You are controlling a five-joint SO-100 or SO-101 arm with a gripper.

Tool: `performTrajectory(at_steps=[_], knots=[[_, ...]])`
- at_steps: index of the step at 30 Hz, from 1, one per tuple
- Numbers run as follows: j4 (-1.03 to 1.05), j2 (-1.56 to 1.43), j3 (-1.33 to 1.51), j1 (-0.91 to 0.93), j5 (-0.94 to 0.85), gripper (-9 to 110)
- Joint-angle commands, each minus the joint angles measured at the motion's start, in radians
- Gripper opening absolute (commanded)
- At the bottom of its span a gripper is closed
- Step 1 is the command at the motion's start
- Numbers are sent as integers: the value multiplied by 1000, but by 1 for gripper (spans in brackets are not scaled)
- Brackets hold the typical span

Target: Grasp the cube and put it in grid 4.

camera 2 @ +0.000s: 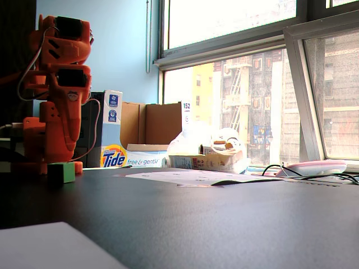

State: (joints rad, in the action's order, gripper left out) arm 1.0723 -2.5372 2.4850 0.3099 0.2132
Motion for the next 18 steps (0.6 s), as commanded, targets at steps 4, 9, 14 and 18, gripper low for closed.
performTrajectory(at_steps=[4,9,14,18], knots=[[-55,92,-54,54,35,26],[-77,137,-43,66,46,27],[-89,144,-9,63,57,28],[-118,160,25,61,71,28]])
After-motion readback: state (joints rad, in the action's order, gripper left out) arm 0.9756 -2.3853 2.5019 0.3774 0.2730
